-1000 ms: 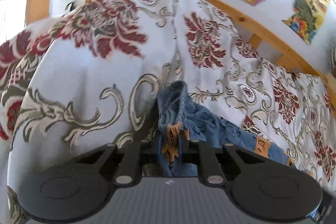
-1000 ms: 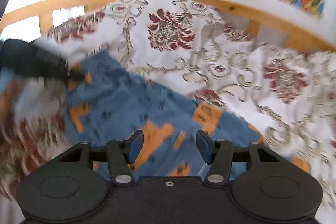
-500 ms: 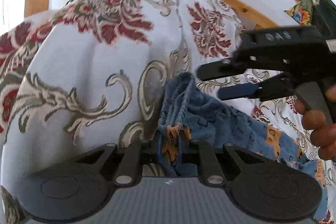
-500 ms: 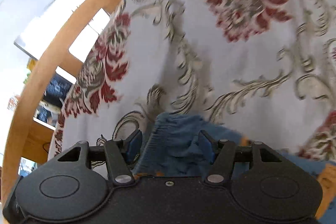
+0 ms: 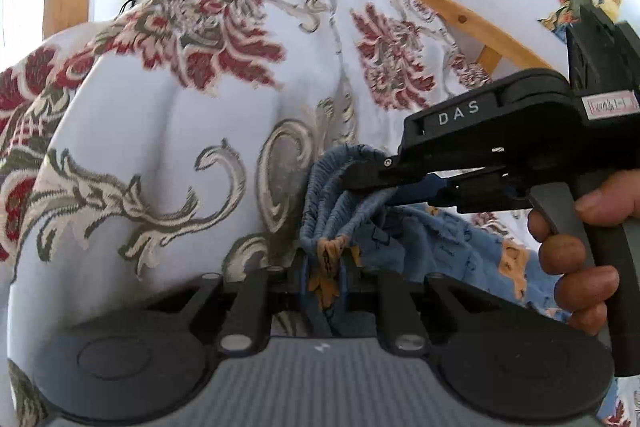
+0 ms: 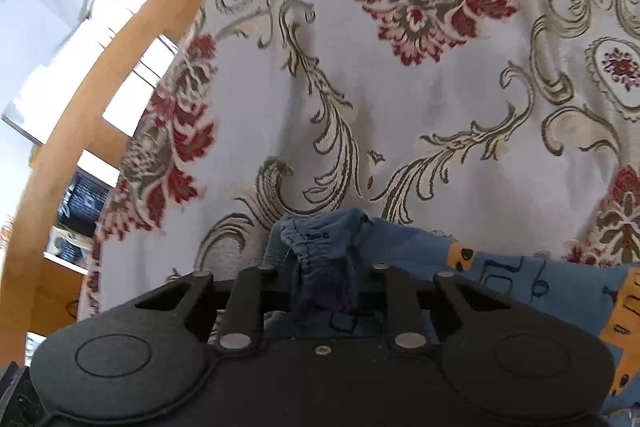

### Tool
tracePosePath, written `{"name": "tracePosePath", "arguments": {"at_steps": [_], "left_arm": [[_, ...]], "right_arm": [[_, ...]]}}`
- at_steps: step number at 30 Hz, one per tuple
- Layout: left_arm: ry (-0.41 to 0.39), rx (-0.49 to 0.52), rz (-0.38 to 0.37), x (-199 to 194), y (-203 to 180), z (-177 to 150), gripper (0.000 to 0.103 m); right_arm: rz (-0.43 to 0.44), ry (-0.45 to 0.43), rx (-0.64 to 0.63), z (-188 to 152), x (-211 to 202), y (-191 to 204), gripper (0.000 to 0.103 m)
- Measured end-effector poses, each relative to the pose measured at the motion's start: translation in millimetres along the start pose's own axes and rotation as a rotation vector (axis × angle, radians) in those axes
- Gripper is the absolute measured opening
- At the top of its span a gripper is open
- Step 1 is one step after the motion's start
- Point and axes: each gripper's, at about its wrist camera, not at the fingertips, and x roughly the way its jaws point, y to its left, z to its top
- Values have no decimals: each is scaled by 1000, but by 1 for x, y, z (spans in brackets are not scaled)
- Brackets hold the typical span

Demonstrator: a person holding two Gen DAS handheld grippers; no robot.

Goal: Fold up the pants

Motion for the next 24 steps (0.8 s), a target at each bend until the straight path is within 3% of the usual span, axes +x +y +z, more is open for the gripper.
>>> {"name": "tracePosePath", "arguments": {"at_steps": [7,14,24], "left_arm": [[-59,99,-60,-30,-36,1,15],[-118,274,-170,-60,-100,-7,15],[-106,438,-310,-76,-189,-30,15]], "right_arm": [[67,-84,25,-7,-62,-16,23],[89,-186,71,-27,-140,-48,22],[56,-275,123,-66,-226,-109,22]]}}
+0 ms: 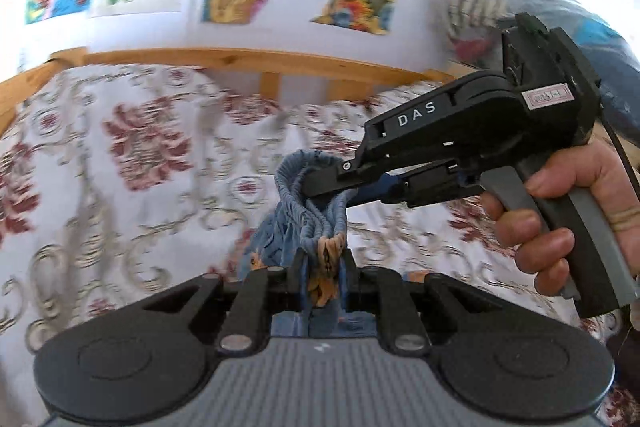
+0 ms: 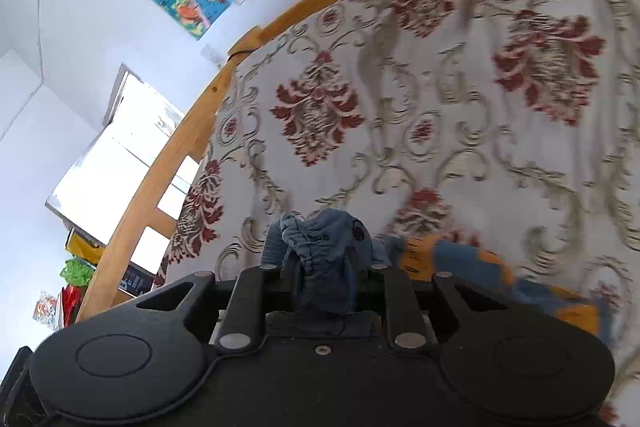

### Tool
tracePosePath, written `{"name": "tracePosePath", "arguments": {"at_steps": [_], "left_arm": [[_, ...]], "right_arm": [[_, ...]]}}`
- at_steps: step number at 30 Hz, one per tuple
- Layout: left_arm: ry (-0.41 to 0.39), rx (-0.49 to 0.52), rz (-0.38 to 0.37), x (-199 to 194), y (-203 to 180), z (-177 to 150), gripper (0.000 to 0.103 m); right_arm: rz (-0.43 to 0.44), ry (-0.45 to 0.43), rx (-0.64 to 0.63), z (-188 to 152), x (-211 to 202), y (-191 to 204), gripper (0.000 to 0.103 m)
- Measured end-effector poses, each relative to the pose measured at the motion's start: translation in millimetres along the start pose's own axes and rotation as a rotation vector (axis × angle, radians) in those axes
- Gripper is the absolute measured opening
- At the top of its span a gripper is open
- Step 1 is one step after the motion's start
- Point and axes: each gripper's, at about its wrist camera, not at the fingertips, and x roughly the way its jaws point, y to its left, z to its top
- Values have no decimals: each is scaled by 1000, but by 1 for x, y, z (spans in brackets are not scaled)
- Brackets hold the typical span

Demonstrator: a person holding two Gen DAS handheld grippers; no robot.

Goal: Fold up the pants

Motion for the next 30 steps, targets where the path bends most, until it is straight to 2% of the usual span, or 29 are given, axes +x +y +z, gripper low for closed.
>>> {"name": "tracePosePath", "arguments": {"at_steps": [6,16,22,30], "left_arm": [[44,105,-64,16,-46,-11,16],[139,238,-123,51,-97,-44,16],[184,264,-148,72,-114,-58,16],[188,263,-150,86,-125,-61,17]], "right_arm": [[-47,-7,13,-19,-32,-36,22],[-130,-18,69,-54,-51,-93,22],[-171,-16,93,-66,-53,-115,22],[-199,-42,103,-66,-54,-123,22]]}}
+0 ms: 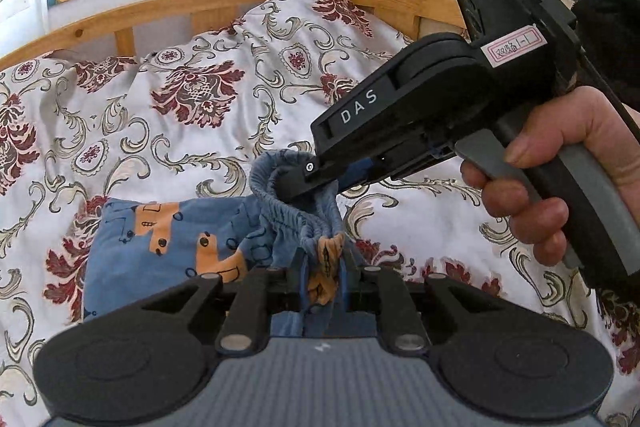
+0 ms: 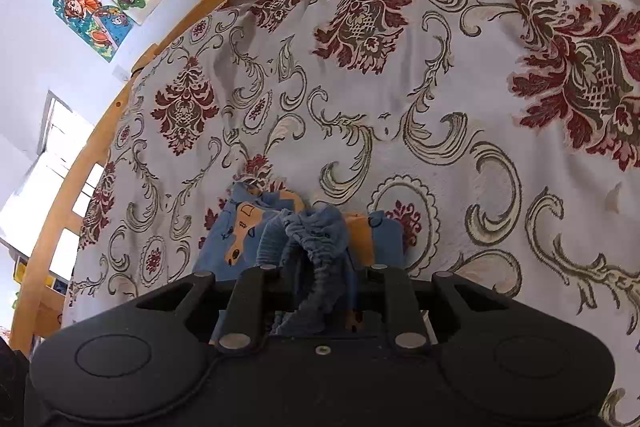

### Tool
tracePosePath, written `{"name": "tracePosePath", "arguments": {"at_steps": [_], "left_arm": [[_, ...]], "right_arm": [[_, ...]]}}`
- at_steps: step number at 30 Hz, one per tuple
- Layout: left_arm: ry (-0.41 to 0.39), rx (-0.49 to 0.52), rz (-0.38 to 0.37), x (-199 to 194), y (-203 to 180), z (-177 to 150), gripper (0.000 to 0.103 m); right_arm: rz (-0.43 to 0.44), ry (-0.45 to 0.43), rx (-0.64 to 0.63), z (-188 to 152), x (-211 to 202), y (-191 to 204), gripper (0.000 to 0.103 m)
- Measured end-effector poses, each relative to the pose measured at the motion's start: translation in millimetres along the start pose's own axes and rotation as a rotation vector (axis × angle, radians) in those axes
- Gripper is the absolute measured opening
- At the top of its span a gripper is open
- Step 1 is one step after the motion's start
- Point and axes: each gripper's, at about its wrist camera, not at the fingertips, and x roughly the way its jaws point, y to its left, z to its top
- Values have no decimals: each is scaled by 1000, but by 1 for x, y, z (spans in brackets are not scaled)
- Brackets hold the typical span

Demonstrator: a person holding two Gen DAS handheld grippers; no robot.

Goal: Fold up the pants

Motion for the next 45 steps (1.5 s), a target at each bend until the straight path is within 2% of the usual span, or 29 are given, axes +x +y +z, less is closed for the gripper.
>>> {"name": "tracePosePath", "arguments": {"at_steps": [10,17,22,26,28,29,30,32,34,40,45], "left_arm": [[23,5,-5,14,-1,0,19],[35,17,-17,14,-1,-1,24],[49,-11,-33,11,4,-1,29],[60,-56,-41,6,13,-1,35],[62,-71,-43,2,18,-1,41],[62,-82,-45,0,21,-2,47],[62,-94,-54,-1,23,-2,53],[60,-123,-82,-4,29,-3,58],[61,-126,-96,-5,30,-3,59],[42,-164,-48,-13,43,-3,62],[24,-231,98,-28,79,-6,62]], "right_arm": [[-34,-2,22,-2,5,-11,23],[-56,-14,45,-4,1,-19,31],[-69,-19,60,-6,-1,-24,38],[-79,-28,74,-9,-3,-27,48],[-88,-34,79,-10,-4,-27,54],[-93,-39,82,-12,-4,-28,56],[-95,-41,86,-12,-5,-29,56],[-101,-45,96,-14,-4,-30,57],[-101,-49,111,-16,-5,-33,57],[-103,-64,136,-24,-12,-35,66],[-105,-115,139,-45,-30,-26,76]]}}
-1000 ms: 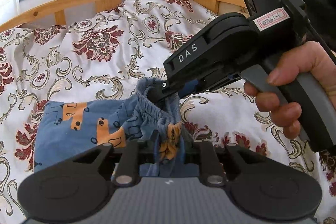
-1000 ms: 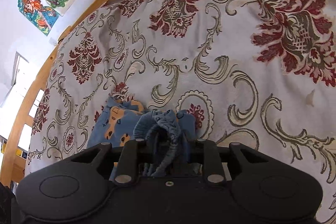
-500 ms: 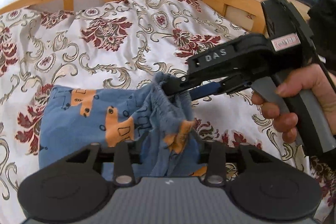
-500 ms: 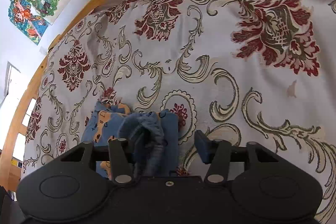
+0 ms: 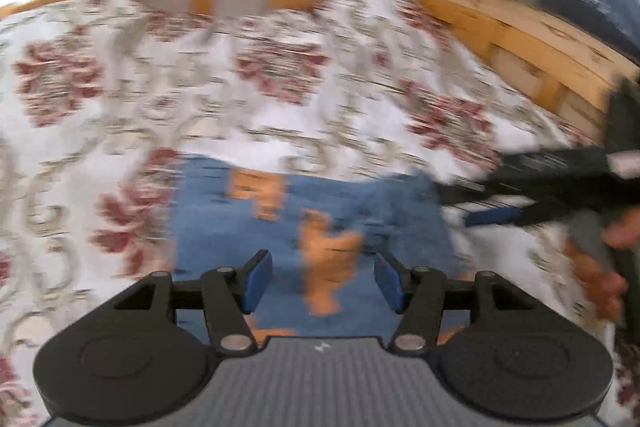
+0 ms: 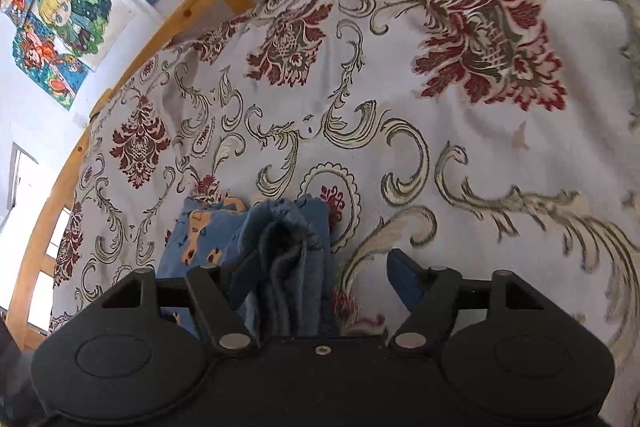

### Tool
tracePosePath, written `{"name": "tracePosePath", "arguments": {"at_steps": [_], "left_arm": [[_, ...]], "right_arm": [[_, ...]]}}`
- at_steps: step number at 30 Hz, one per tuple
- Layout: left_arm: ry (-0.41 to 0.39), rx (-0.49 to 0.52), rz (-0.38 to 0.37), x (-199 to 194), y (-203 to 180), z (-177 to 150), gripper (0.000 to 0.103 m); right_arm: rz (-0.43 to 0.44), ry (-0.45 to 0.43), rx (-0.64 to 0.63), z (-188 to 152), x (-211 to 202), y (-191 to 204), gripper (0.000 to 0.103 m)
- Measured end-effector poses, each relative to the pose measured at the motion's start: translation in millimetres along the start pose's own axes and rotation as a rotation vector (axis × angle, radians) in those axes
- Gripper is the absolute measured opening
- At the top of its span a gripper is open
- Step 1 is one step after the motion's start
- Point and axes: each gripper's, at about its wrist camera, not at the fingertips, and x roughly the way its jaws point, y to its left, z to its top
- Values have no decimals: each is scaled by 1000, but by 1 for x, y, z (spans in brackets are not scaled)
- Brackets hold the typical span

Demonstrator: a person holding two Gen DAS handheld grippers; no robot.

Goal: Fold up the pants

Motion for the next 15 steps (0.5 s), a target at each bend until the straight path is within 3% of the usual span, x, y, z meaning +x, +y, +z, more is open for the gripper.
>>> {"name": "tracePosePath", "arguments": {"at_steps": [5,10,11,12,14,15], "left_arm": [[6,-117,126,-13,47,-5,64],[74,-140,149,-1,64,-8,63],[88,-140,153,1,66,-9,59],[106,-142,145,5,67,-9,42],[134,-158,100,9,72,-11,19],[135,-162,95,8,73,-12,15]], "right_arm": [[-25,-43,-56,-28,-10,20,78],[-97,-71,-87,-46,-2,38,73],[-114,-76,-93,-49,1,42,65],[-129,-80,-98,-51,3,44,59],[-145,-82,-96,-55,7,47,38],[-146,-85,-90,-56,8,48,37]]}}
